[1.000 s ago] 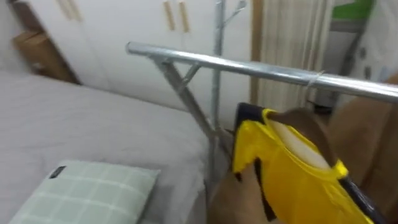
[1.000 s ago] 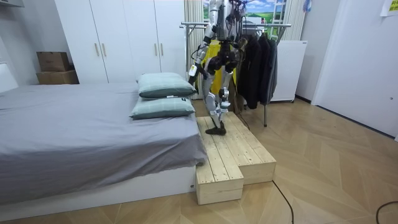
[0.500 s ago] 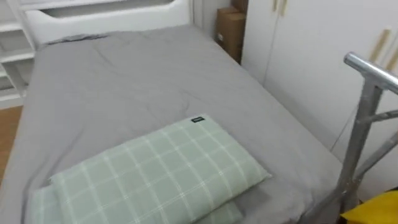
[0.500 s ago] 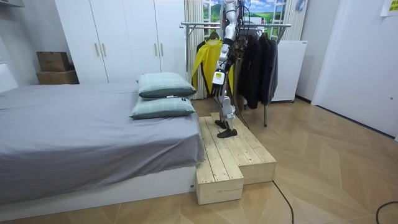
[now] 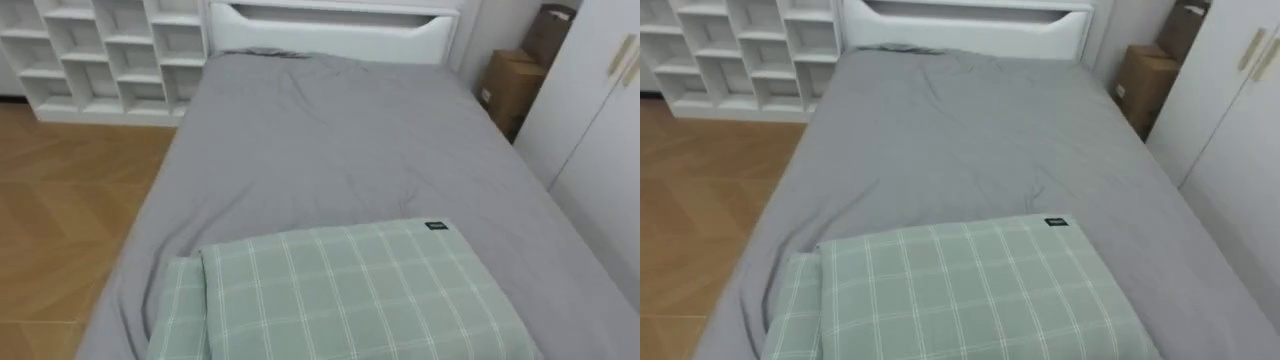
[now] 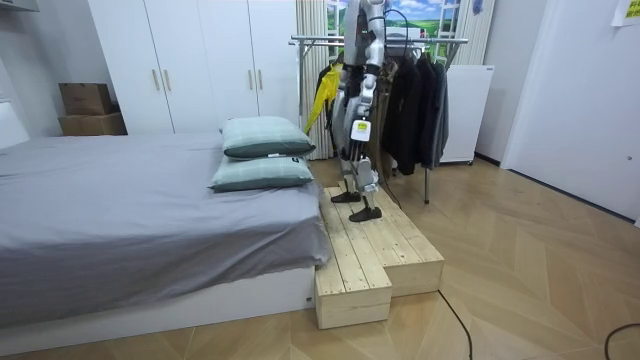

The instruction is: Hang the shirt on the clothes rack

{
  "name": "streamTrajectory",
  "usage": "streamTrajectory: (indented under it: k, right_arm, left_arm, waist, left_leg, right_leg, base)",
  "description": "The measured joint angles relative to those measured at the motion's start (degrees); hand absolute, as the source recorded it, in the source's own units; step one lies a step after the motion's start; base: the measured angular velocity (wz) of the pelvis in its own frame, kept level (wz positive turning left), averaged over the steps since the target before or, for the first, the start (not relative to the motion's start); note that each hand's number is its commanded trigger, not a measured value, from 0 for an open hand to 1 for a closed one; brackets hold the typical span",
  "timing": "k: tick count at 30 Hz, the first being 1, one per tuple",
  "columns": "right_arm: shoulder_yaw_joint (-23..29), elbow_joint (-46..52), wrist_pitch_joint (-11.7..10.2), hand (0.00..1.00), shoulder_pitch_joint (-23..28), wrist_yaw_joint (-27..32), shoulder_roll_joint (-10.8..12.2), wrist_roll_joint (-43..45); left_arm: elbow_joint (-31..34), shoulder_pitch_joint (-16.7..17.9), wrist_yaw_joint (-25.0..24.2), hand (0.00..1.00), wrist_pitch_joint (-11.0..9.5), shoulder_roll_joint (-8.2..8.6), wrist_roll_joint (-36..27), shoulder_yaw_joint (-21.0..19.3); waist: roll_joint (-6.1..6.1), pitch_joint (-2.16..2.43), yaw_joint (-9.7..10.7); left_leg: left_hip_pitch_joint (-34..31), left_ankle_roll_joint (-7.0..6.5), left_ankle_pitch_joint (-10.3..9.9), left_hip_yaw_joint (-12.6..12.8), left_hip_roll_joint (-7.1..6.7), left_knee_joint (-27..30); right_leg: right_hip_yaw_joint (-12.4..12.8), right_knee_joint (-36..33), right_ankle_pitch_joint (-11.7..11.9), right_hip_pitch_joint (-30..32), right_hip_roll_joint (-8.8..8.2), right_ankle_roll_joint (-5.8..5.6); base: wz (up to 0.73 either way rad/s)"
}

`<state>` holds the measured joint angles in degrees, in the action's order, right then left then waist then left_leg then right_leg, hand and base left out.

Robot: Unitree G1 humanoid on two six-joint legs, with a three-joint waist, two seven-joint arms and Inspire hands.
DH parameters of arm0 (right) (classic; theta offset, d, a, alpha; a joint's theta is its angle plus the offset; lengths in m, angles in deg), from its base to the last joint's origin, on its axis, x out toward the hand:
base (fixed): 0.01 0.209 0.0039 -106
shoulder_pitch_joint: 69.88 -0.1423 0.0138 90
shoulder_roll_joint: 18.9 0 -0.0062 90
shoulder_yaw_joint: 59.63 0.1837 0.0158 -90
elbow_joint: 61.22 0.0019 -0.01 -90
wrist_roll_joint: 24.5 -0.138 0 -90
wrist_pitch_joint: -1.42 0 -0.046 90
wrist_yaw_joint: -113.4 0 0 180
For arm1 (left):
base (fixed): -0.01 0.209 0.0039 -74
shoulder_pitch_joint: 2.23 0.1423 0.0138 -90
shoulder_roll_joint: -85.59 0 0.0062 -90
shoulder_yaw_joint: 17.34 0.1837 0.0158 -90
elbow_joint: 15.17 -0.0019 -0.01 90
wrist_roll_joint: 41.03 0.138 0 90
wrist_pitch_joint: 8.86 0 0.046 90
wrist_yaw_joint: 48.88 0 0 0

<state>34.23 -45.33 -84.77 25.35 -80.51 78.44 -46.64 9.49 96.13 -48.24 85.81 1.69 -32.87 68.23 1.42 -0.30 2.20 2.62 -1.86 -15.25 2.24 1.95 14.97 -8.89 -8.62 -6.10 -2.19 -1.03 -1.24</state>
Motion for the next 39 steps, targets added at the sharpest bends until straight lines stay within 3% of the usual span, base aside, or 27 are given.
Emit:
streamTrajectory:
  k: [7, 12, 18, 22, 28, 39]
  right_arm:
    - [-0.5, 0.6, -0.1, 0.00, -1.3, -1.1, -0.2, 7.4]
    - [-2.6, 0.5, -0.7, 0.00, -1.8, -0.1, -0.2, 8.8]
    - [-4.9, 0.4, -1.3, 0.00, -2.1, 0.8, -0.2, 8.9]
    - [-5.0, 0.6, -1.2, 0.00, -1.8, 0.8, -0.2, 7.9]
    - [-5.0, 0.5, -0.9, 0.00, -1.4, -1.5, -0.2, 6.6]
    - [-4.8, 0.7, 1.1, 0.00, -1.4, -2.2, -0.1, 4.2]
  left_arm:
    - [-1.4, 2.4, 0.8, 0.00, -0.3, 0.18, -1.7, -2.1]
    - [-1.6, 3.3, 3.0, 0.00, 0.1, 0.98, -1.7, -2.1]
    - [-1.5, 2.7, 3.6, 0.00, 0.1, 1.28, -2.3, -0.8]
    - [-1.4, 2.2, 2.2, 0.00, 1.1, 0.92, -2.9, 1.3]
    - [-1.4, 2.4, -1.4, 0.00, 2.6, 0.90, -2.5, 1.1]
    - [-1.2, 2.5, -3.6, 0.00, 5.4, 0.61, -2.4, 1.4]
  waist:
    - [0.30, -0.40, -1.3]
    - [0.94, -0.09, -2.4]
    - [0.89, -0.09, -2.3]
    - [0.38, -0.10, -2.3]
    - [-0.45, -0.13, -2.4]
    - [-0.80, 0.03, -1.7]
  left_leg:
    - [1.1, 0.77, 0.2, -0.4, 0.26, -2.2]
    - [1.1, 0.84, 0.2, -0.8, 0.06, -2.2]
    - [1.2, 0.95, 0.3, -1.6, 0.00, -2.1]
    - [1.2, 0.95, 0.3, -2.8, -0.13, -2.0]
    - [1.3, 0.95, 0.3, -3.1, -0.17, -1.9]
    - [1.3, 0.95, 0.3, -3.2, -0.51, -1.9]
  right_leg:
    - [-0.5, 0.1, -0.9, -0.7, 0.60, 0.38]
    - [-0.6, 0.1, -0.9, -1.0, 0.51, 0.39]
    - [-0.8, 0.3, -0.9, -1.6, 0.55, 0.39]
    - [-1.7, 0.9, -0.9, -2.3, 0.52, 0.39]
    - [-2.3, 0.9, -0.9, -2.7, 0.46, 0.39]
    - [-2.3, 0.9, -1.5, -2.7, 0.18, 0.52]
  base:
    - [0.05]
    - [0.02]
    - [0.06]
    - [0.14]
    - [0.04]
    - [0.00]
